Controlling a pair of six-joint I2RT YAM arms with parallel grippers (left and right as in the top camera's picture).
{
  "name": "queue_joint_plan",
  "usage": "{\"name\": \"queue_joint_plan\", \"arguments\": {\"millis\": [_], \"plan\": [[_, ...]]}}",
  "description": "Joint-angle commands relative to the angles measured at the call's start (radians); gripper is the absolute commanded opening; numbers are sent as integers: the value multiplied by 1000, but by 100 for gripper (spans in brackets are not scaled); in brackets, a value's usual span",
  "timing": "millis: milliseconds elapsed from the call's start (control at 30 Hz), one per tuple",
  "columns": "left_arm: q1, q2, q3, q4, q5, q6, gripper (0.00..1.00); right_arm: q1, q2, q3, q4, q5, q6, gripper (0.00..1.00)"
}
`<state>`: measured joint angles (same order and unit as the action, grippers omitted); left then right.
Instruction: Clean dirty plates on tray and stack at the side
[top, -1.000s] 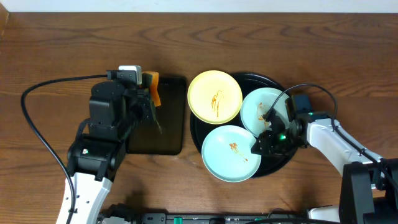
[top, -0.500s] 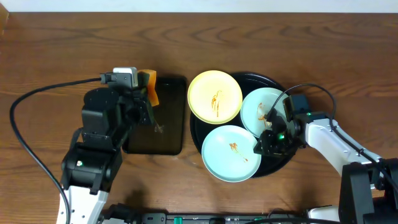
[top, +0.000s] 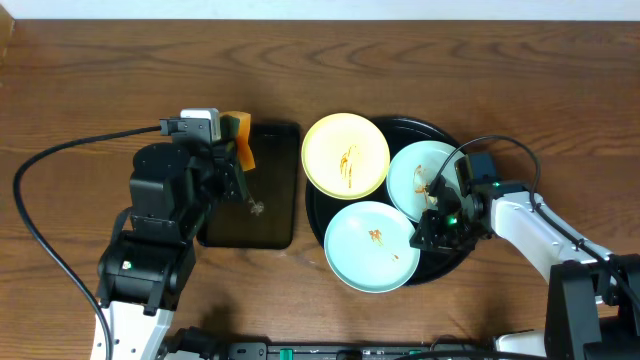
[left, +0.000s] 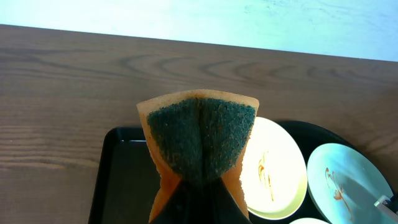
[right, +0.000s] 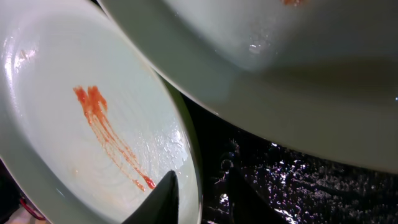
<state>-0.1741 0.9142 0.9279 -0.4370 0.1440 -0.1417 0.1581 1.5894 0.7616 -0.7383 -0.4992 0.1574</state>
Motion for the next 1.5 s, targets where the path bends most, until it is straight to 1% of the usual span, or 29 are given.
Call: {"name": "queue_joint_plan", "arguments": {"millis": [0,233,367,633,733,933,1233,1467], "plan": [[-2,-5,24,12,5,-2,7,14,6,-6,7,1,11,23],[-2,5,24,11,5,14,7,14,6,-6,13,1,14,21],[-2,24,24,11,5,14,8,14,6,-6,13,1,14,18],[-2,100,24,-19,5,13,7,14,6,-6,13,1,14,14],[-2,174,24,-53,4,13,7,14,6,-6,14,1,15,6],[-2,327,22,-87,5,5,7,14,6,-6,29,2,22,2],[-2,553,22,-101,5,5,8,14,6,-6,44,2,22,1],[-2,650,22,-101,5,5,8,14,6,-6,43,2,22,1]]}}
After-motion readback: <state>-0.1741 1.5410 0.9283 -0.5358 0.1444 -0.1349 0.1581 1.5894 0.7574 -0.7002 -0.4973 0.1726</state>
